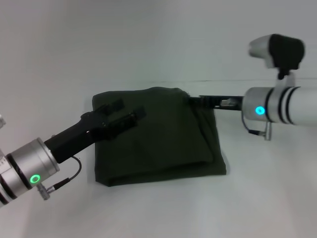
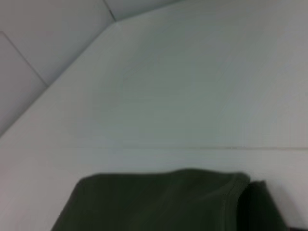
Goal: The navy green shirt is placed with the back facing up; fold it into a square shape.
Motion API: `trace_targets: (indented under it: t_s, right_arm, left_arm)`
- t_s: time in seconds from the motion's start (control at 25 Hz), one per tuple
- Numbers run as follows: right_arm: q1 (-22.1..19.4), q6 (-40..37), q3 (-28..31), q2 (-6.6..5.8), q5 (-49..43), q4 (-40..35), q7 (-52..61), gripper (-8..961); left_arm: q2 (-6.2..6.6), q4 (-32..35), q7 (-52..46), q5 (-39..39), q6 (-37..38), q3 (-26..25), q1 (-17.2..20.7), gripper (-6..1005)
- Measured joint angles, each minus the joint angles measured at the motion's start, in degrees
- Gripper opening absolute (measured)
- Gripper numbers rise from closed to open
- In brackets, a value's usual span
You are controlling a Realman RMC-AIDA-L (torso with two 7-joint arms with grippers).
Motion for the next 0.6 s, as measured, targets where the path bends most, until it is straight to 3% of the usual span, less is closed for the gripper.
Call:
trace_targets:
  t_s: [0.2,0.6]
  right_arm:
    - [1.9,3.6,-0.3,0.28,0.2,4.6,-1.6,671]
    - [1.0,4.5,-0.4,0.36,4.8,7.0,-4.8,666]
  left_arm:
    - [-0.01,0.5,0.0,0.0,-0.2,-0.1,0.6,935]
    - [-0.01,0.6,0.0,0.0,-1.7,0.2,0.8,935]
